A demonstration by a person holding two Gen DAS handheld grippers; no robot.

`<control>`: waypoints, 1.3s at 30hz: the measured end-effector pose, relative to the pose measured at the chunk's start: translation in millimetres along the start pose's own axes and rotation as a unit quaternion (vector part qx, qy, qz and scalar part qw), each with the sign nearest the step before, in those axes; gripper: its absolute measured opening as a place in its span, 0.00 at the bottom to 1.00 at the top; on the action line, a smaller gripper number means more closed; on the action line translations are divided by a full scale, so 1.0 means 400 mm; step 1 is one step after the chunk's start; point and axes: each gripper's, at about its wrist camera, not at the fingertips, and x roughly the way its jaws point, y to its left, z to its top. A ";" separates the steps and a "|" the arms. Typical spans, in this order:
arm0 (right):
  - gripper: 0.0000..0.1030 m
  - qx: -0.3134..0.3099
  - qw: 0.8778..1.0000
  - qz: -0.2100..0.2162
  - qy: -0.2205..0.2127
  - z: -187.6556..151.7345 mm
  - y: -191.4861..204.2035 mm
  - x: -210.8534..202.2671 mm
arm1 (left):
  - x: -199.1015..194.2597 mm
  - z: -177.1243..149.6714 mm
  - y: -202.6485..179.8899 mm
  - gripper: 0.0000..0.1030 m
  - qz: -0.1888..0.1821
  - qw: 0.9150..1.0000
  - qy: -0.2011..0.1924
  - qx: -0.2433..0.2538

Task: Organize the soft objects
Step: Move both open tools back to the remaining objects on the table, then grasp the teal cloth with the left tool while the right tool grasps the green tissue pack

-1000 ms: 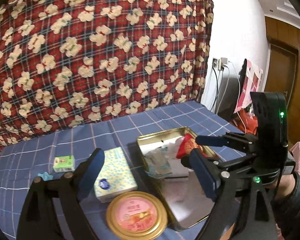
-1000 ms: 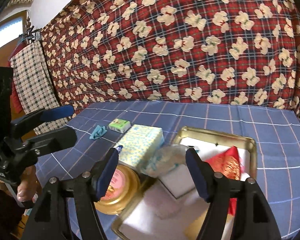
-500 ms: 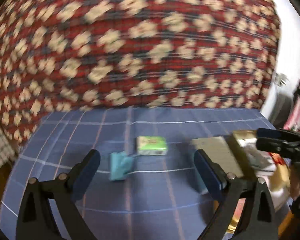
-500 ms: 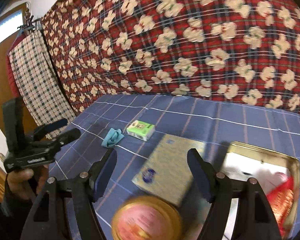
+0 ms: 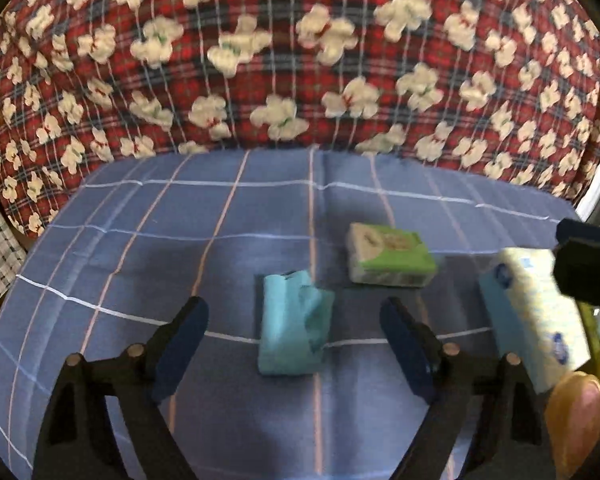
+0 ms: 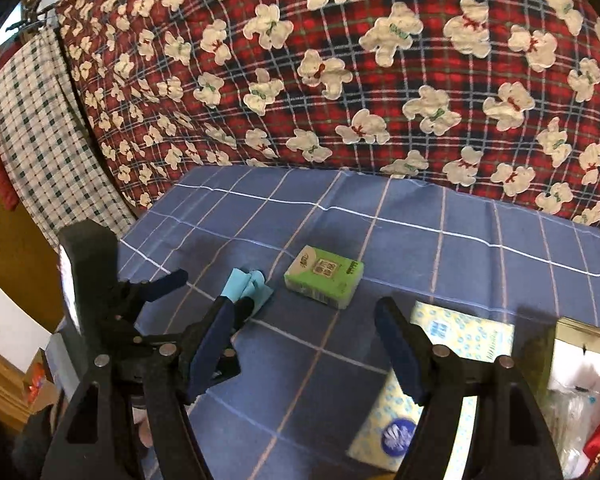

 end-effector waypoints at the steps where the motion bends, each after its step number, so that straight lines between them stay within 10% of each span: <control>1: 0.73 0.006 1.000 -0.003 0.003 0.007 -0.005 0.014 | 0.014 -0.001 0.001 0.85 0.000 1.000 0.007 0.004; 5: 0.73 0.033 0.999 -0.003 0.027 0.025 -0.028 0.076 | 0.067 -0.008 -0.005 0.68 -0.012 0.999 0.029 0.022; 7: 0.73 0.040 0.998 -0.008 0.039 0.032 -0.037 0.106 | 0.091 -0.017 0.004 0.30 -0.023 0.999 0.039 0.018; 10: 0.73 0.043 0.997 -0.020 0.054 0.048 -0.042 0.152 | 0.111 -0.035 0.037 0.12 -0.058 0.997 0.051 -0.005; 39: 0.69 0.019 0.978 -0.120 0.169 0.058 0.022 0.401 | 0.089 -0.041 0.131 0.10 -0.020 0.998 0.038 -0.053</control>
